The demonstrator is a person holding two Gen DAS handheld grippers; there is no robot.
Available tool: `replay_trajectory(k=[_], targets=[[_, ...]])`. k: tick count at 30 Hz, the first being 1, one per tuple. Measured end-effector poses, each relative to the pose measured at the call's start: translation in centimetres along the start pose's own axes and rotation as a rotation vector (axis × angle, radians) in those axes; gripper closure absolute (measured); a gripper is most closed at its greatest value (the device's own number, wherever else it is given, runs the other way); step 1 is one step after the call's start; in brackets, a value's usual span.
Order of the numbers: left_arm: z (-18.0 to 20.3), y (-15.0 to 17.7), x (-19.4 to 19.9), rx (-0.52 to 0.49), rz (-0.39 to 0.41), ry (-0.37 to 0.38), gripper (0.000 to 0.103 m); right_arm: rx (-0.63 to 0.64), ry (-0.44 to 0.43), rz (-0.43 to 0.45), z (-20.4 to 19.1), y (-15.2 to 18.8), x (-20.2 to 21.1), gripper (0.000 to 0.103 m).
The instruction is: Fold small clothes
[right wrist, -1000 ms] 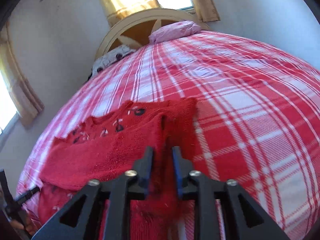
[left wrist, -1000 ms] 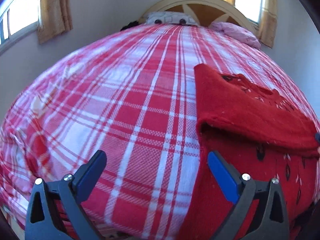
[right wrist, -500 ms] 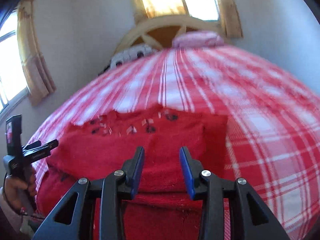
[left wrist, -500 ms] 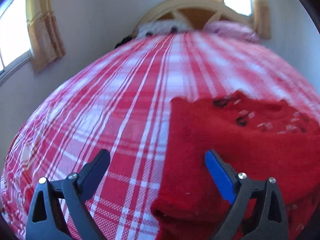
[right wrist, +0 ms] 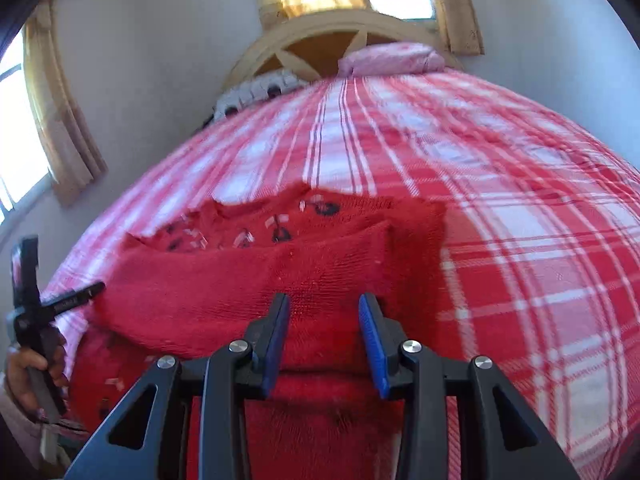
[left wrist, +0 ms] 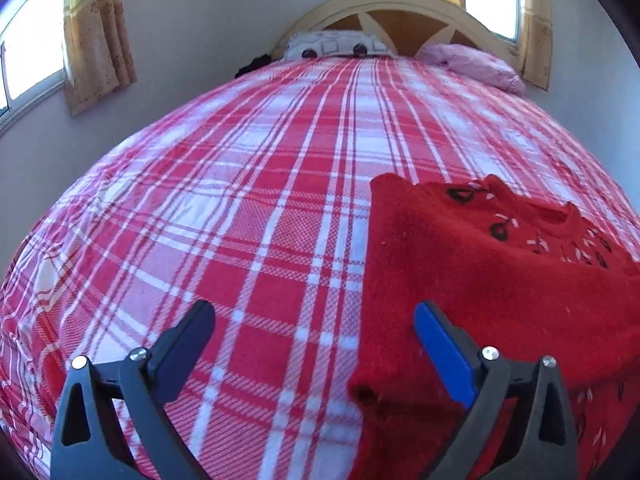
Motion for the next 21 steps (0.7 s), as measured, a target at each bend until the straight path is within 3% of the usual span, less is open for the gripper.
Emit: replay_trajectory(k=[4,10,16,18,21], targets=[[-1.2,2.9,2.8,-0.084,0.048,0.074,0.001,-0.009,0.036,0.037,1.4,1.2,3.4,0.064],[-2.4,7.4,5.4,-0.22,0.062,0.142,0.001,-0.008,-0.031,-0.025,3.5,4.2,6.7,0.063],[-1.9,11.1,7.3,-0.4,0.021,0.239,0.001,0.021,-0.184,-0.16,3.7,8.8,9.6,0.063],[-1.5,12.1,8.0,-0.459,0.023,0.255,0.001,0.004,-0.218,-0.202,3.8,10.9,10.0,0.053],[-1.0,13.5,9.2,-0.502,0.004,0.326,0.001,-0.015,-0.261,-0.263,3.2,14.1,9.9,0.05]])
Point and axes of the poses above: each gripper's, at about its wrist camera, not at the fingertips, and x roughly against the way its jaws point, z to its right, y to its underside, the point moved 2 cm from there along -x, roughly the way its jaws point, and after that the axes turned 9 degrees about -z, right-handed, at the moved point
